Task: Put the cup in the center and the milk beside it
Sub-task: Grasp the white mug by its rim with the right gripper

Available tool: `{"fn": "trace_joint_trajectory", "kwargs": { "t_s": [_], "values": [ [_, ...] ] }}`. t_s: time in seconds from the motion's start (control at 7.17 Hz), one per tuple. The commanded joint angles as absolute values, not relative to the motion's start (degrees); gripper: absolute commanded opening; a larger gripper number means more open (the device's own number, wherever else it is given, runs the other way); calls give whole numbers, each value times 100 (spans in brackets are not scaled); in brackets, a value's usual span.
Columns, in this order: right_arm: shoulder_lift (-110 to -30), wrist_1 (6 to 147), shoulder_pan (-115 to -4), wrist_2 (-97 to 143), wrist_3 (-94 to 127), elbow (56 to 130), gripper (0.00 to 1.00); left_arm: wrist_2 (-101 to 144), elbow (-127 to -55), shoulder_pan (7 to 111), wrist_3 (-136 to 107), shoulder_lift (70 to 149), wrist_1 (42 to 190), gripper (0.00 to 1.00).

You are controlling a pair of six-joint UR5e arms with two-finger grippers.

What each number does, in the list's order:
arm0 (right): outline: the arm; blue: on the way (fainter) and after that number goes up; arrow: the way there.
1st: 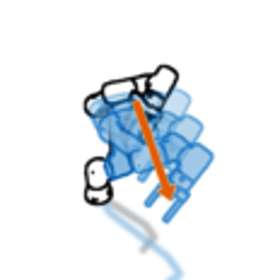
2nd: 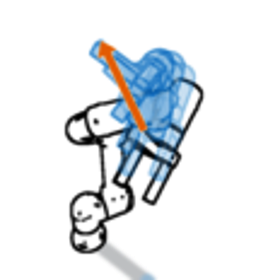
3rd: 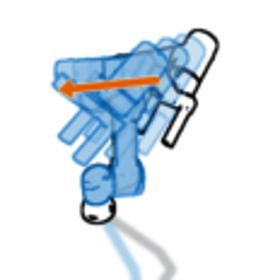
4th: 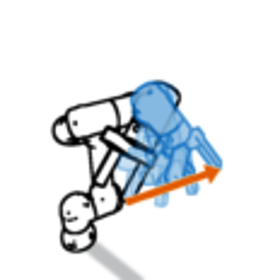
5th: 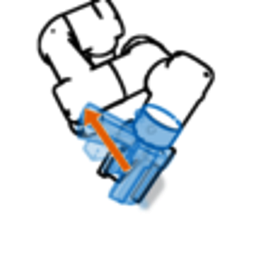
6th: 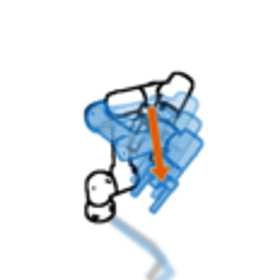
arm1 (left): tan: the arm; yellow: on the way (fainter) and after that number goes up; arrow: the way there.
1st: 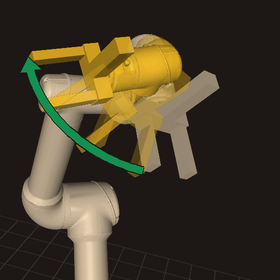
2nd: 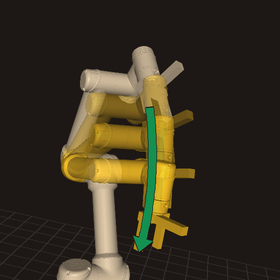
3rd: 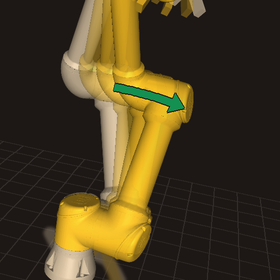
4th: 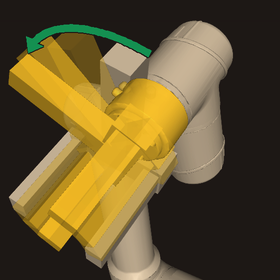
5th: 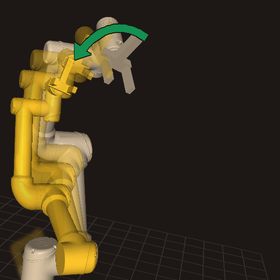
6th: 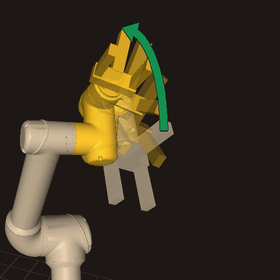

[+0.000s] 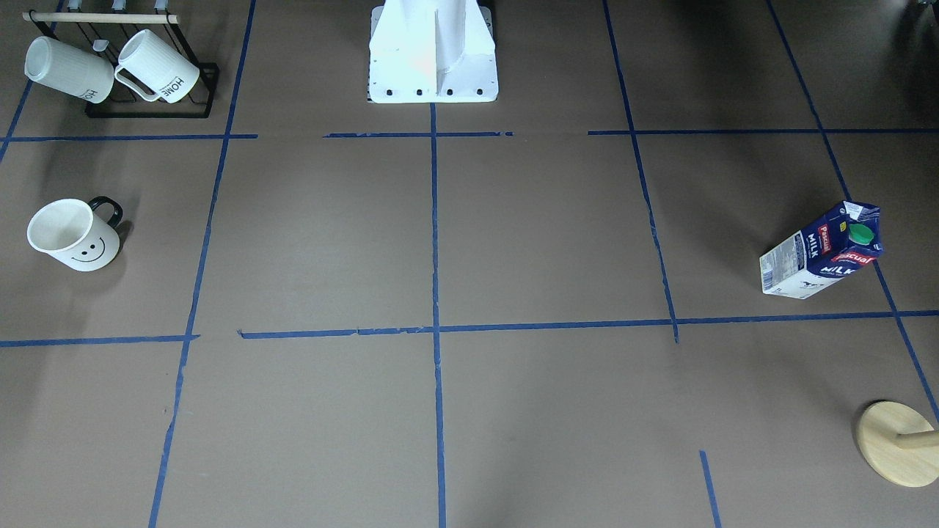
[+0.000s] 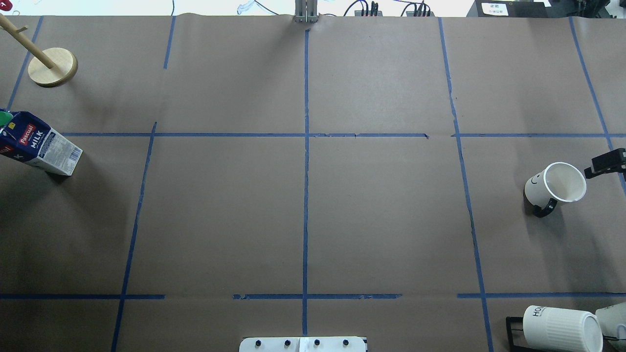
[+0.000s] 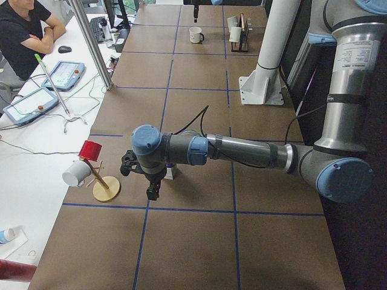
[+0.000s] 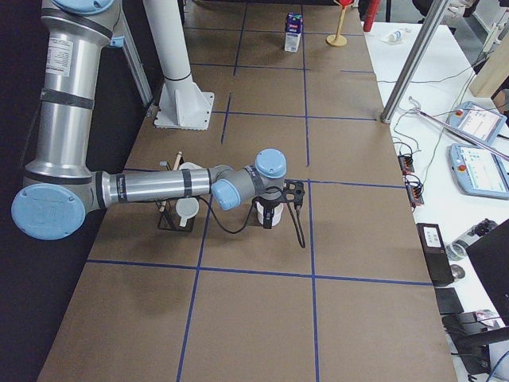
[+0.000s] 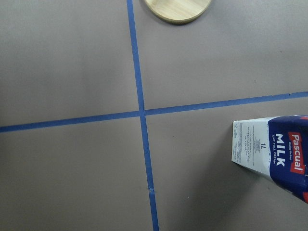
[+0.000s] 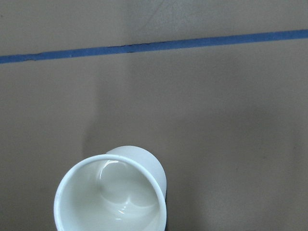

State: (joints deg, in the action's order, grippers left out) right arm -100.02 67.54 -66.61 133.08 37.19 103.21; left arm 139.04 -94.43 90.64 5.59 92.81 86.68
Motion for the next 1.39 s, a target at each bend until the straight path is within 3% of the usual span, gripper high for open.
{"fn": "trace_joint_trajectory", "kwargs": {
  "t_s": [0.0, 0.42, 0.56, 0.84, 0.98, 1.25],
  "values": [
    [-9836, 6732, -6346, 13087, 3814, 10065, 100, 14097, -9422, 9062, 519, 9264, 8781, 100],
    [-9580, 6732, -6214, 13104, 3911, 9660, 100, 14133, -9492, 9062, 519, 9290, 8736, 100],
    [-9580, 6724, -6162, 13104, 3920, 9659, 94, 14133, -9501, 9062, 519, 9290, 8736, 100],
    [-9580, 6550, -6091, 13096, 3911, 9659, 12, 14290, -9501, 9062, 519, 9308, 8736, 100],
    [-9589, 6530, -6091, 13104, 3911, 9659, 0, 14326, -9510, 9062, 519, 9316, 8745, 100],
    [-9580, 6530, -6126, 13157, 3911, 9703, 0, 14335, -9562, 9062, 48, 9325, 8824, 100]
  ]
}}
